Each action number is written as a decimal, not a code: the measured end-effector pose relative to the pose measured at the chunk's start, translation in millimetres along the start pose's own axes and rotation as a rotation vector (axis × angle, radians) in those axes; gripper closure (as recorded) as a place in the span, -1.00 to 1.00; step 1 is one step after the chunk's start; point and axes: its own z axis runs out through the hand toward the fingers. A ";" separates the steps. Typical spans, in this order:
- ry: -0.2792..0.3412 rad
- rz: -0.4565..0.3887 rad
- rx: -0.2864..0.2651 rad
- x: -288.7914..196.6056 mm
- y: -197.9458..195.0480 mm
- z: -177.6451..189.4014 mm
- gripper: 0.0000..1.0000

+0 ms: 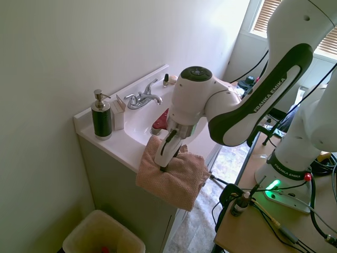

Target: Sanitize the sink

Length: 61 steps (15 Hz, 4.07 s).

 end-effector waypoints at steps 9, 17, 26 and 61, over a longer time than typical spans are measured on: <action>-0.037 0.069 -0.035 17.0 2.2 -8.0 1.00; 0.001 0.227 0.023 51.4 -6.8 5.3 1.00; -0.218 0.563 -0.109 175.4 29.3 88.4 1.00; 0.411 -0.054 0.038 181.1 43.9 108.2 1.00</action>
